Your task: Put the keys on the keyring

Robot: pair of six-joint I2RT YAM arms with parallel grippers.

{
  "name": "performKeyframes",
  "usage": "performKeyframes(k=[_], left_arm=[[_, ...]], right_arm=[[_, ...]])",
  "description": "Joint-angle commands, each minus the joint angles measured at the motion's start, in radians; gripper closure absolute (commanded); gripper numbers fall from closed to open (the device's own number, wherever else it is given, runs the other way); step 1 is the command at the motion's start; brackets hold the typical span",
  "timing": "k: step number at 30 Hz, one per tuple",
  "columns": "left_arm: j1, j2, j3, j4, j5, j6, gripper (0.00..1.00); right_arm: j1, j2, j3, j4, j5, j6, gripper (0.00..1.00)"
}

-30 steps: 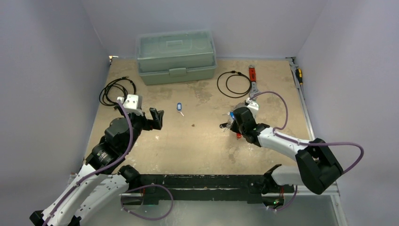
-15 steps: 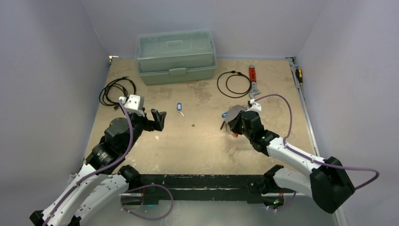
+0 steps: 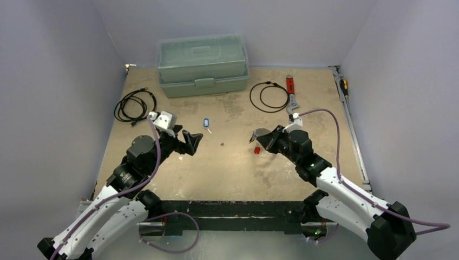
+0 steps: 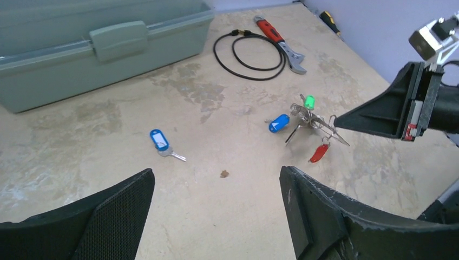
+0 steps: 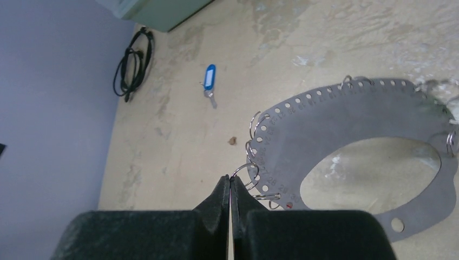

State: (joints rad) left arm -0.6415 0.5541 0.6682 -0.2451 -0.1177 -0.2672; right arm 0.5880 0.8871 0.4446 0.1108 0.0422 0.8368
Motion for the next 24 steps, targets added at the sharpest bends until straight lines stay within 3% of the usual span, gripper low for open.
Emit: performKeyframes(k=[1, 9, 17, 24], left_arm=[[0.003, -0.002, -0.050, 0.132, 0.134, 0.009, 0.16], [-0.009, 0.001, -0.090, 0.207, 0.243, 0.025, 0.23], [-0.021, -0.018, -0.126, 0.284, 0.365, 0.078, 0.25], [-0.020, 0.010, -0.115, 0.311, 0.476, 0.126, 0.34]], right_arm=[[0.002, -0.054, 0.005, 0.085, -0.111, 0.012, 1.00], [0.005, -0.076, 0.028, 0.140, -0.298, -0.005, 1.00], [0.006, -0.097, 0.106, 0.064, -0.420, -0.082, 1.00], [0.008, -0.080, 0.203, -0.013, -0.540, -0.130, 1.00]])
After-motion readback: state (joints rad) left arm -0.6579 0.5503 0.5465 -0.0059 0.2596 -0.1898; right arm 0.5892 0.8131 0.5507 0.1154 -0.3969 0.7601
